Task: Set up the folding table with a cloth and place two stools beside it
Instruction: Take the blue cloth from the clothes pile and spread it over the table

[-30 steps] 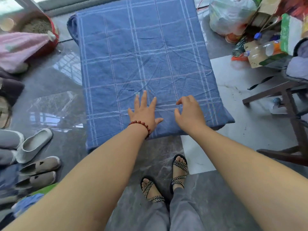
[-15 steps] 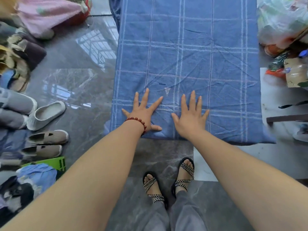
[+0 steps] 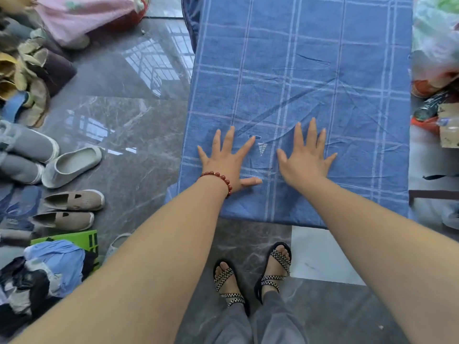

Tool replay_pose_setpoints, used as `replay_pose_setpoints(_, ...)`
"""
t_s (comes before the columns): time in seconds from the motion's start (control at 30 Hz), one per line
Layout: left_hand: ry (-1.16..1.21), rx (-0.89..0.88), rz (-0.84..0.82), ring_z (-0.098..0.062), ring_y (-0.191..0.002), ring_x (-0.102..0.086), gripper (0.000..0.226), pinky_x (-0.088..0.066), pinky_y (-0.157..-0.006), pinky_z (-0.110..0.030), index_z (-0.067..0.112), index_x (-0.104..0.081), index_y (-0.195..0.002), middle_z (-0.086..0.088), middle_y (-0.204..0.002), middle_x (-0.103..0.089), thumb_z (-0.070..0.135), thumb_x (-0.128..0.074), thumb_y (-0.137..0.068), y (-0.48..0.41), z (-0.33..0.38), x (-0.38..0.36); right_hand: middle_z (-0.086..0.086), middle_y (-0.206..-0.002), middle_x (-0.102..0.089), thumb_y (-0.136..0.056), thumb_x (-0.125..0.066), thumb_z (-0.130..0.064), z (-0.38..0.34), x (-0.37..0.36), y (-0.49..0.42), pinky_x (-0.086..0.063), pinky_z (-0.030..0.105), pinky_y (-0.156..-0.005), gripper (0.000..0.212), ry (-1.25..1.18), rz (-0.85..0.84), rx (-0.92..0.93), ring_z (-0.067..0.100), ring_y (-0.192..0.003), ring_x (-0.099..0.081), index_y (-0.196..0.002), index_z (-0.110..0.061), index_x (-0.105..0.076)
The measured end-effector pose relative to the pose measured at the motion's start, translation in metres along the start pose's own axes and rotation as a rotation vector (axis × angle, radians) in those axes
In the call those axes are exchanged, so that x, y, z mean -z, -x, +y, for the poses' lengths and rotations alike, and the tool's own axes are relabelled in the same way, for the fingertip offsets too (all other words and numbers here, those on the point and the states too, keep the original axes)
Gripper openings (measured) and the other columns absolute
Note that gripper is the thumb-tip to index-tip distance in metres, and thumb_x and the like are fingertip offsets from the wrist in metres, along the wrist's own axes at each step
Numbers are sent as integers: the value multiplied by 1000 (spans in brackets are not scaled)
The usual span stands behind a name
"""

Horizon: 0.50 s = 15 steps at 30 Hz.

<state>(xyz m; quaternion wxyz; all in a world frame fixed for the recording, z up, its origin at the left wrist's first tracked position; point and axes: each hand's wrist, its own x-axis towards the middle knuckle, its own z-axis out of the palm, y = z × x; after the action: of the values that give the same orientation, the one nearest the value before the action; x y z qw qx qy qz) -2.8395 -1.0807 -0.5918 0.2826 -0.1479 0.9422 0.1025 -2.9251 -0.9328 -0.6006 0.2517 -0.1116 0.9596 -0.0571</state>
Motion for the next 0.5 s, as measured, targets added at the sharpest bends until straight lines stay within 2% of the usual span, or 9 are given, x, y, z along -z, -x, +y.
replay_pose_setpoints(0.13,-69,-46,69,-30,-141,19,91,-2,-105,-68,49,8,-142,1,-154,25,79,-42,-72,-29,6,16,-4,-155,24,-94,-33,-54,14,7,-13,-3,71,-104,71,22,16,-24,25,-144,17,-150,-28,3)
replay_pose_setpoints(0.27,-120,-63,80,-30,-141,21,90,0,-102,-72,50,10,-142,2,-153,26,80,-38,-72,-52,9,26,-4,-155,26,-94,-26,-57,31,12,-23,0,74,-101,69,42,29,-90,26,-143,20,-149,-30,6)
replay_pose_setpoints(0.5,-87,-56,174,-29,-142,19,84,7,-99,-73,53,8,-141,5,-155,20,85,-9,-66,-87,3,41,-4,-156,23,-95,-19,-57,65,30,-59,0,76,-100,65,68,113,-150,27,-144,17,-149,-31,5)
